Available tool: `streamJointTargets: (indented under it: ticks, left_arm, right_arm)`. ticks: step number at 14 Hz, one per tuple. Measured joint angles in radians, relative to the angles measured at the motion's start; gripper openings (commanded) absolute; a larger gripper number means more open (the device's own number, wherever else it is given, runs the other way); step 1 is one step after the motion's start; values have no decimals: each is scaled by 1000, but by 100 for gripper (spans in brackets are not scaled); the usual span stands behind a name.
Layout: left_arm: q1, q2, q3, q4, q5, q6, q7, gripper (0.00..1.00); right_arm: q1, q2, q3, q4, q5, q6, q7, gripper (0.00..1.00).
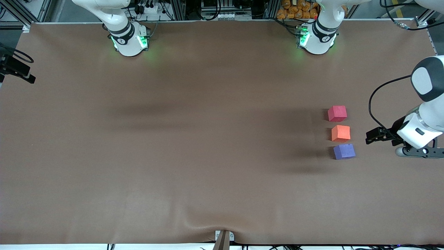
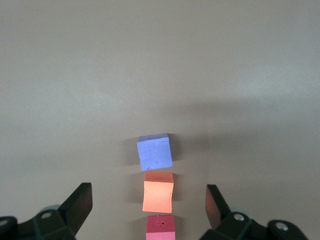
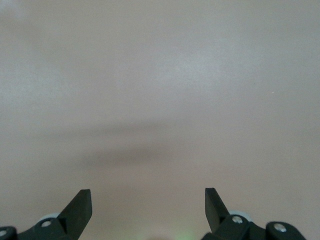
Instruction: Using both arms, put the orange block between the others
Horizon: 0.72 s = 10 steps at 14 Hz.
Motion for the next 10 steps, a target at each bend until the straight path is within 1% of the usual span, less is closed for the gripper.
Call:
streamJointTargets:
  ticks: [6,10]
  left_arm:
    - [-1,-13,-8,175,0,-214,0,100]
    - [-19,-97,-12,191,0,-293,0,100]
  right_arm:
    - [0,0,0,0,0,0,0,100]
    - [0,0,0,0,0,0,0,100]
